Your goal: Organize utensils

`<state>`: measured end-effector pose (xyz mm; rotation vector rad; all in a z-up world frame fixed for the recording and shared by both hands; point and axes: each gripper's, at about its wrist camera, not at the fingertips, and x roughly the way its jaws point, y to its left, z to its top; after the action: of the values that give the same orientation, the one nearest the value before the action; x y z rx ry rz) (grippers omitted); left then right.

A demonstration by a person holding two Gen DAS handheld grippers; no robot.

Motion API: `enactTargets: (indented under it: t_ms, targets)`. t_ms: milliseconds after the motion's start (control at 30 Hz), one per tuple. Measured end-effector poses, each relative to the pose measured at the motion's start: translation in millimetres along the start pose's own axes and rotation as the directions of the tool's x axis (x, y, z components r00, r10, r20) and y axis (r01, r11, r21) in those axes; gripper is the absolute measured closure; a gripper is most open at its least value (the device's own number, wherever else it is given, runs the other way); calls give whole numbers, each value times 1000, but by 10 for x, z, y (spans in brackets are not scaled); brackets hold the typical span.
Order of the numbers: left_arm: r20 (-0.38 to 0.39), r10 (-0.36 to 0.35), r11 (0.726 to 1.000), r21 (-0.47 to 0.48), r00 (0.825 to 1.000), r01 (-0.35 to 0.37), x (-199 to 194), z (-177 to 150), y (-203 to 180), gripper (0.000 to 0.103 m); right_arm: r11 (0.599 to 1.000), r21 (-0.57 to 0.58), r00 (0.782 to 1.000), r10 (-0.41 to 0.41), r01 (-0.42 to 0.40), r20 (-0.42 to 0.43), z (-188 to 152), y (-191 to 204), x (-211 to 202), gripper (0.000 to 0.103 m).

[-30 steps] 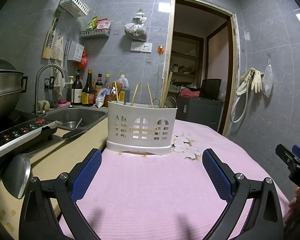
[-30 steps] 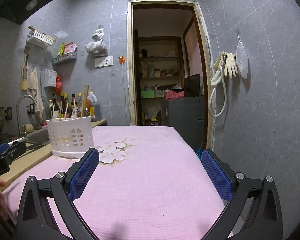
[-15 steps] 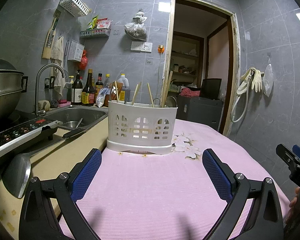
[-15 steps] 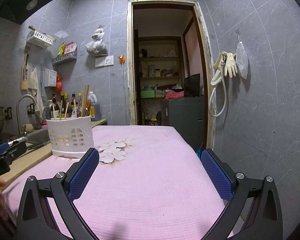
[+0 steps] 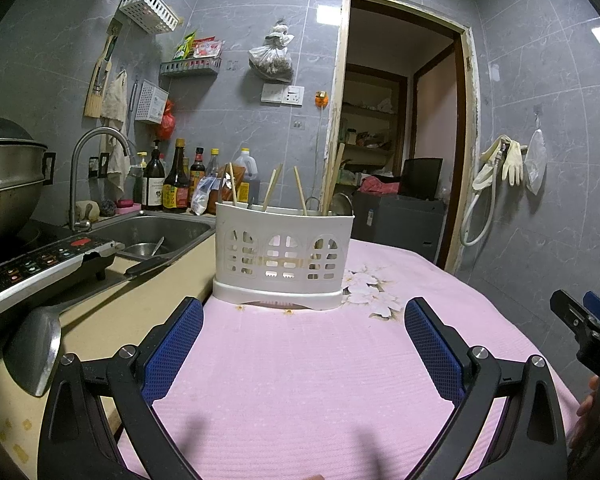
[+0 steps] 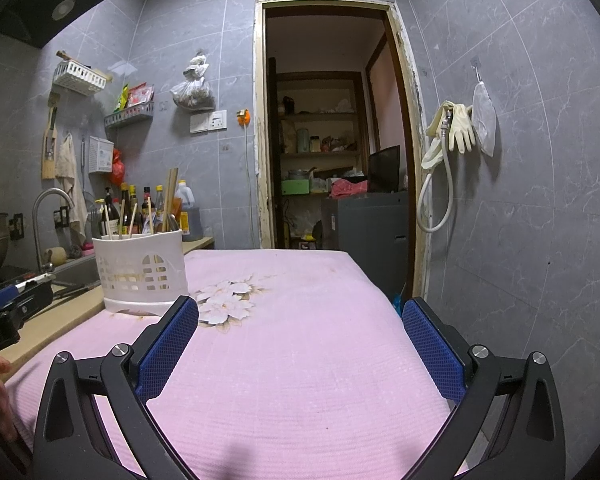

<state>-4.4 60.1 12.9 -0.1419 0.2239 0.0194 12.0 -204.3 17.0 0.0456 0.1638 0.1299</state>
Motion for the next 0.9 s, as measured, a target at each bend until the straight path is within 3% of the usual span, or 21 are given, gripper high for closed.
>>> enactTargets:
  t_ms: [900]
  targets:
    - [-13,4,1000,-1,1000,-4,59,-18,40,4,1000,1,1000,1,-1,-6,-42,10,-5,0]
